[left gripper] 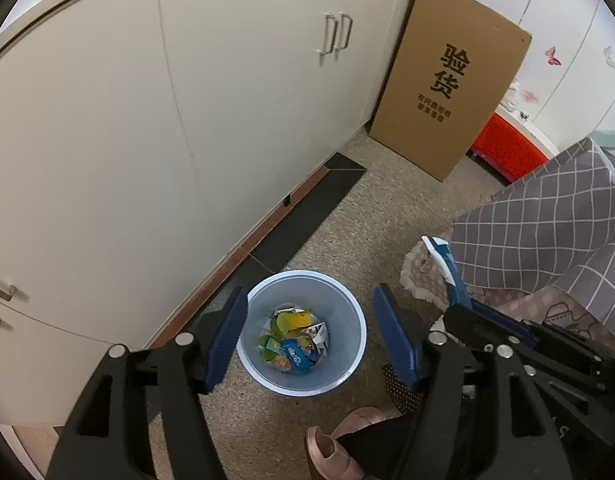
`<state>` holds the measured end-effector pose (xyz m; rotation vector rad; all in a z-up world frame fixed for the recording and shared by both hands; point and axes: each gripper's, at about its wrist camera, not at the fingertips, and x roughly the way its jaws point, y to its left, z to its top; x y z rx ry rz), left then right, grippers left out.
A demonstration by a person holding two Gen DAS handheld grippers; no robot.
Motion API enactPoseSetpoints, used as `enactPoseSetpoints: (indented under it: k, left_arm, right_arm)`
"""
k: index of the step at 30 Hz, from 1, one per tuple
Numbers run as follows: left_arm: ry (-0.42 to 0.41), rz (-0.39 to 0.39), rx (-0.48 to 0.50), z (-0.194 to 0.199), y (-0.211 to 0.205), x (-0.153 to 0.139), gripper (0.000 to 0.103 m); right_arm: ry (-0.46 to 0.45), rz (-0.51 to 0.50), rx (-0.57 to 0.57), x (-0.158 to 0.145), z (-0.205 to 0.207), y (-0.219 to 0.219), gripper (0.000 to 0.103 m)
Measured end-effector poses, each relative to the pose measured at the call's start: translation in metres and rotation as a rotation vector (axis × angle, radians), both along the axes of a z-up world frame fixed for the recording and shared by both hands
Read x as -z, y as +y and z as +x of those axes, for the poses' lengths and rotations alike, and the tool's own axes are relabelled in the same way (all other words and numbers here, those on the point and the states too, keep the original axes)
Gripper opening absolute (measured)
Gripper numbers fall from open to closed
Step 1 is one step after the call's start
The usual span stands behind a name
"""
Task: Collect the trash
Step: 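Open both grippers to drop both items into the bin, then move both tools back to the newspaper bundle on the table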
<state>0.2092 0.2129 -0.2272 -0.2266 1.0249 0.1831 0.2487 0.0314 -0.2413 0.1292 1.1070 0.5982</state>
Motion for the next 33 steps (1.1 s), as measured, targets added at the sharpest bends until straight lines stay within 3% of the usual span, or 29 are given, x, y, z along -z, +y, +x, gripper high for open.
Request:
enactPoseSetpoints:
  k: [5, 6, 8, 18, 27, 33]
  left_arm:
    - [-0.001, 0.013, -0.057, -0.006, 0.014, 0.000, 0.065]
    - [-0.003, 0.020, -0.075, -0.006, 0.016, 0.000, 0.065]
    - [0.001, 0.043, -0.107, -0.007, 0.020, 0.001, 0.066]
    - [-0.008, 0.046, -0.128, -0.011, 0.022, -0.007, 0.069]
    - [-0.115, 0.024, -0.047, -0.018, -0.021, -0.056, 0.070]
    - [-0.236, -0.002, 0.062, -0.018, -0.080, -0.104, 0.070]
  right_arm:
    - [-0.015, 0.008, -0.025, 0.004, 0.002, 0.012, 0.020]
    - [-0.019, 0.008, -0.031, 0.005, 0.003, 0.015, 0.040]
    - [-0.027, -0.005, -0.009, 0.007, 0.004, 0.015, 0.057]
    - [-0.054, -0.003, 0.036, -0.007, -0.001, -0.001, 0.057]
    - [-0.192, 0.045, 0.126, -0.071, -0.021, -0.055, 0.058]
    - [-0.298, 0.110, 0.251, -0.127, -0.039, -0.132, 0.060]
